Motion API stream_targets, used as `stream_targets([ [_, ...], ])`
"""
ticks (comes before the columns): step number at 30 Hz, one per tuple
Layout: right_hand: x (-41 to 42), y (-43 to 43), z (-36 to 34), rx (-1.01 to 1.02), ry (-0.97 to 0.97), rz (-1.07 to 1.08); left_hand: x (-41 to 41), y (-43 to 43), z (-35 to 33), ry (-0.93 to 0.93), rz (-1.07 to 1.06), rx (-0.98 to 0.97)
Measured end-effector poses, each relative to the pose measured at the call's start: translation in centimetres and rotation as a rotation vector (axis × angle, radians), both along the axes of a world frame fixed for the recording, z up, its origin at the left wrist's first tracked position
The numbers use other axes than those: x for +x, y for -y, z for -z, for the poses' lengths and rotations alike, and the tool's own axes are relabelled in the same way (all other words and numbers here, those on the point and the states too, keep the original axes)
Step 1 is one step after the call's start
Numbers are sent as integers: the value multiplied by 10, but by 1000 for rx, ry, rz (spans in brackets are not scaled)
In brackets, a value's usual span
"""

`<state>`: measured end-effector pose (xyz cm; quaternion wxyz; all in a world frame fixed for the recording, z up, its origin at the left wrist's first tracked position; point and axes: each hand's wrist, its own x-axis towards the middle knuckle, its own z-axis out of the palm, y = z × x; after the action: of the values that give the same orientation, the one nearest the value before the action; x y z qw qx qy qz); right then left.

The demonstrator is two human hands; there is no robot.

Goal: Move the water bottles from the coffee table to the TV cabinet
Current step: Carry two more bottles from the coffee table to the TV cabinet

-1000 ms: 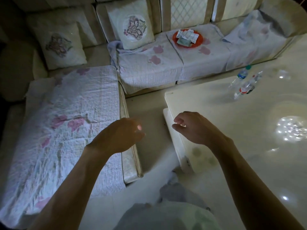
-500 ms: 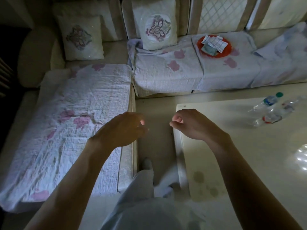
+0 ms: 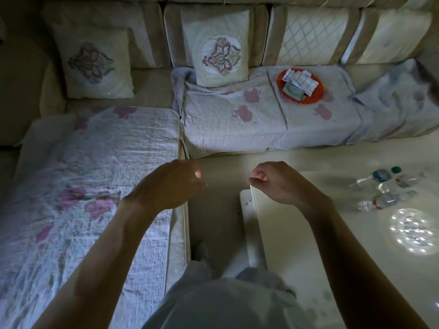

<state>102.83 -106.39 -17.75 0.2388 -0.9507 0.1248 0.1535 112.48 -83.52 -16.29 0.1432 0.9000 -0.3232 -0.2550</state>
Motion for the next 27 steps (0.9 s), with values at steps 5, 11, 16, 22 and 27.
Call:
stream_targets([
  [5, 32, 17, 5, -3, -24, 28, 41, 13, 9, -19, 61, 8],
  [11, 70, 41, 17, 10, -69, 60, 82, 50, 14, -59, 90, -41],
  [16, 111, 79, 41, -28, -128, 41, 127, 87, 21, -74, 105, -4],
  [22, 181, 131, 38, -7, -97, 66, 203, 154, 14, -26, 158, 24],
  [27, 236, 183, 24, -27, -114, 139, 261, 204, 11, 15, 203, 61],
])
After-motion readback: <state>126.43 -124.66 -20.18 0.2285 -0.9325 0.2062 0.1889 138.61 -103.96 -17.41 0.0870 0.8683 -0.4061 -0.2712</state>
